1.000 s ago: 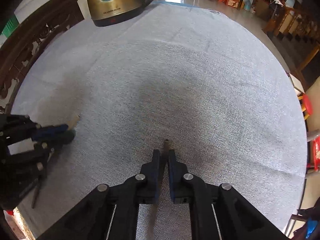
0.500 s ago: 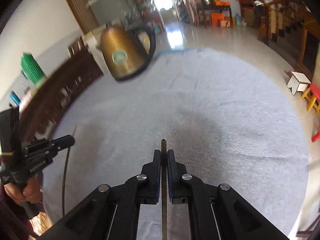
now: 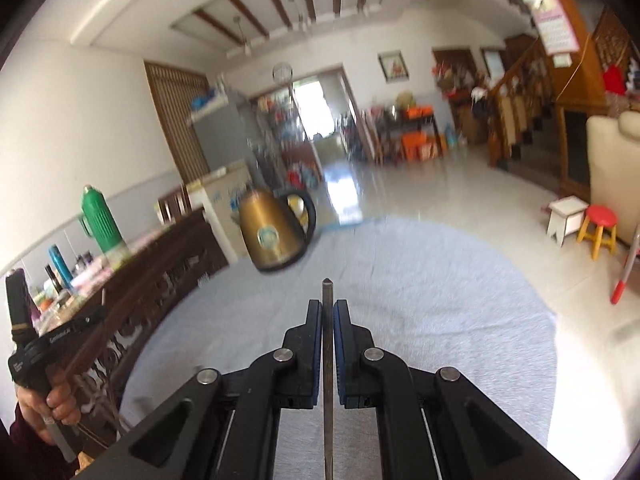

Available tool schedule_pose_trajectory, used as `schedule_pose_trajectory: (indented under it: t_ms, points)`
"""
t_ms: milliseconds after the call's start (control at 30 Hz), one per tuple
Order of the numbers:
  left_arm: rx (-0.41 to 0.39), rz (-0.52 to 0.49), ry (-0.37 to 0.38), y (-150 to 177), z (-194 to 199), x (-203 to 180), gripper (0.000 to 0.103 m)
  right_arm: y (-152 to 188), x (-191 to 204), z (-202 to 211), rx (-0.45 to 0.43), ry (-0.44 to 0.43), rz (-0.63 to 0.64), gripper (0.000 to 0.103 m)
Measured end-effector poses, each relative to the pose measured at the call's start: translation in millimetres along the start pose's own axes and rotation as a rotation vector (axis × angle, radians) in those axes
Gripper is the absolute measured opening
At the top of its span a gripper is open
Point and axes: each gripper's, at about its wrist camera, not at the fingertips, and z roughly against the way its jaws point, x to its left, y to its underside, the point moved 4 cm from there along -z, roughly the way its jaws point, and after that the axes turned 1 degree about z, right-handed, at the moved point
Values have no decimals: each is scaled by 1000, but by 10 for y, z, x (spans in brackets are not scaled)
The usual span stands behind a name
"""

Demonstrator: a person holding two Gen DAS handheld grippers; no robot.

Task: Organize utensils
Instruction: 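Lift the chopsticks off the cloth and carry them toward the holder with both tools, then lower the held chopsticks into the holder with both tools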

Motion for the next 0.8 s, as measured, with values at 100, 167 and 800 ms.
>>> schedule_pose_trajectory:
  t_ms: [100,167,800]
  points:
    - [-64,16,11,42,332,-67,5,-56,111,337,-82,-15,-4,7]
    - [-96,27,28,52,503,-107,5,-111,206,541,-127,-27,0,7]
    - [-368,60,123,-67,947,-812,5,-279,921,1118,-295,-178,-34,7]
